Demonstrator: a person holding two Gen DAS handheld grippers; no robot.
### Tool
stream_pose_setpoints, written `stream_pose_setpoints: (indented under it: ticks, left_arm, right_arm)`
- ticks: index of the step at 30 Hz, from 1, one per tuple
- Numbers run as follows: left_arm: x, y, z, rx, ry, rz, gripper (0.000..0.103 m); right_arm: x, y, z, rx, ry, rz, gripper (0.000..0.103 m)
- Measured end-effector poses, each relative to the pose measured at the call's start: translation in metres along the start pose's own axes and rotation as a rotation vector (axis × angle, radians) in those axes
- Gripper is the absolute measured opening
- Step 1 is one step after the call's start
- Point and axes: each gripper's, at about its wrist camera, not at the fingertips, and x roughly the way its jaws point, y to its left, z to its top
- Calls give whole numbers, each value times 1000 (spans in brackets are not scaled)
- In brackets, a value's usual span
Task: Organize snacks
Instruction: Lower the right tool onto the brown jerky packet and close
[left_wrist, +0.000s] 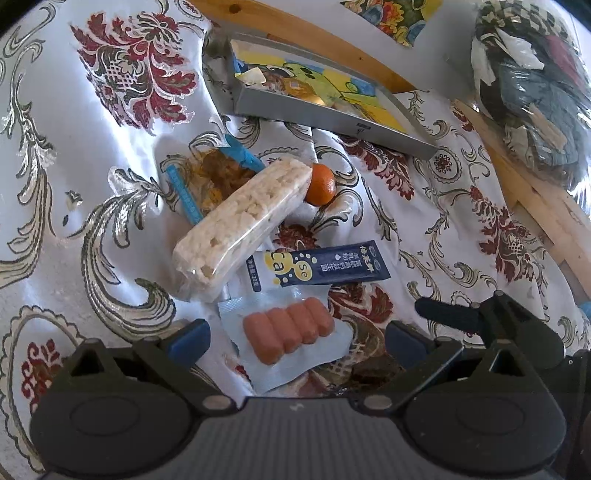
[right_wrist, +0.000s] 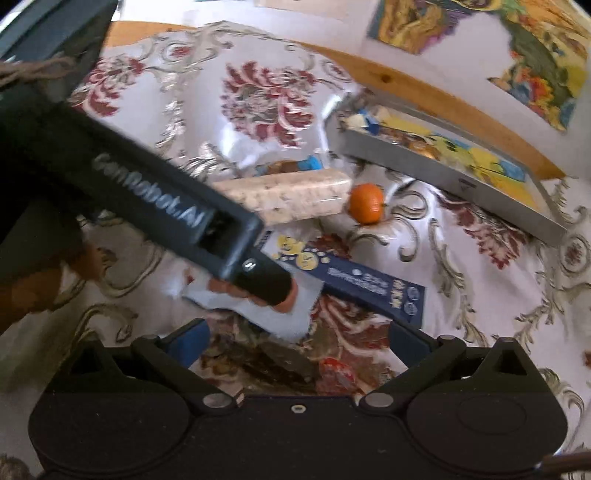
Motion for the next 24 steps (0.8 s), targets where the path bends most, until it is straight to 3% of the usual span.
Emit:
stream_pose_setpoints:
  ticks: [2,9,16,19,24]
  left_arm:
    - [0,1,0,-2,3,-5,102]
    - [0,4,0,-16,3,-20,102]
    - [2,0,-3,39,4,-6,102]
    - [2,-2,-4,54,5,-2,102]
    - [1,-1,-4,60,7,-6,102]
  right_arm:
    - [1,-9,-1,-30,10,130,102]
    - [15,-56,10,-230,48,439,102]
    - [36,-76,12,-287,128,615,98]
    - [35,-78,8,-302,134,623,88]
    - [24,-84,3,-313,126,597,55]
